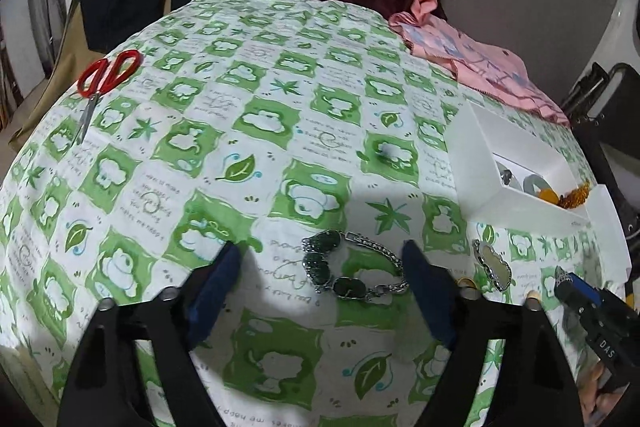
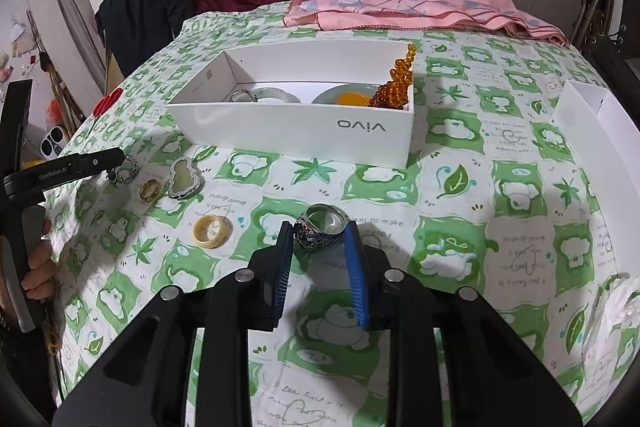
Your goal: Organize jewelry
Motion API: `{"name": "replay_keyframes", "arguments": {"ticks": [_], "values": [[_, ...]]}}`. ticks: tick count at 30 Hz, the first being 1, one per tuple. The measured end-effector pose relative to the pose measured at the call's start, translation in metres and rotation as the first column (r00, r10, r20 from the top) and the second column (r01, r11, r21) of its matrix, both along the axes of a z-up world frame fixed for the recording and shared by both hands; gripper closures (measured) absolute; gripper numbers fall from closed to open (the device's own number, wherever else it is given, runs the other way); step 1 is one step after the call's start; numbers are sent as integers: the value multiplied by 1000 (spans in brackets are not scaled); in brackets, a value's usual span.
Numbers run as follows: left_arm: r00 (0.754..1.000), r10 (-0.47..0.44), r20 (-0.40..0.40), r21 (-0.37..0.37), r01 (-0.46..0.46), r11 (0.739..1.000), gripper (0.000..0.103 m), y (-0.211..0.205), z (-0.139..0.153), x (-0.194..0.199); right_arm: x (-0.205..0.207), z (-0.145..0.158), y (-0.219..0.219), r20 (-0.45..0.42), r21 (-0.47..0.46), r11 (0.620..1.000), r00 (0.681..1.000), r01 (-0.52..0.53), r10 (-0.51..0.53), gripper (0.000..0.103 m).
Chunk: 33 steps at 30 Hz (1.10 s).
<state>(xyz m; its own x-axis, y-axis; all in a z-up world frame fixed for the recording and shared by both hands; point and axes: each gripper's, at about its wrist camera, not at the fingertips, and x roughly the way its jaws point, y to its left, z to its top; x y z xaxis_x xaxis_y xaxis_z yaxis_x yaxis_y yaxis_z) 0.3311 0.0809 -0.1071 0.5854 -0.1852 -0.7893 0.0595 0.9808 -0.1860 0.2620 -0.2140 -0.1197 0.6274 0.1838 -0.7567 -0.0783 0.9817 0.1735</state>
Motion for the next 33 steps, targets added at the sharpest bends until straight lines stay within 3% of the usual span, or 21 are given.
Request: {"name": "replay_keyframes", "arguments": {"ticks": [2, 7, 9, 11, 16, 25, 33], "values": [[1000, 2, 0, -4, -2, 1000, 43, 1, 1, 0, 0, 0, 0, 0, 1, 1000, 1000, 1, -1, 77], [1000, -25, 9, 38, 25, 999, 59, -9, 0, -4, 1, -1, -1, -2, 6, 1000, 1000, 1, -1, 78], [999, -41, 14, 68, 39, 997, 71, -16, -1, -5, 1, -1, -1, -3, 8, 1000, 1000, 3, -3, 78], [999, -49, 22, 100, 46, 994, 91, -21, -2, -5, 1, -1, -2, -3, 14, 1000, 1000, 8, -7, 78], [997, -64, 50, 81, 60, 995, 91, -21, 3, -9, -2, 4, -11, 15, 54, 998, 999, 32, -33, 78], [989, -66, 130, -43, 72, 996, 91, -11, 26, -20, -12, 26, -21, 111, 154, 988, 993, 16, -33, 78], [978, -78, 192, -78, 95, 992, 91, -23, 56, -31, -19, 46, -28, 179, 226, 974, 983, -4, -37, 78]]}}
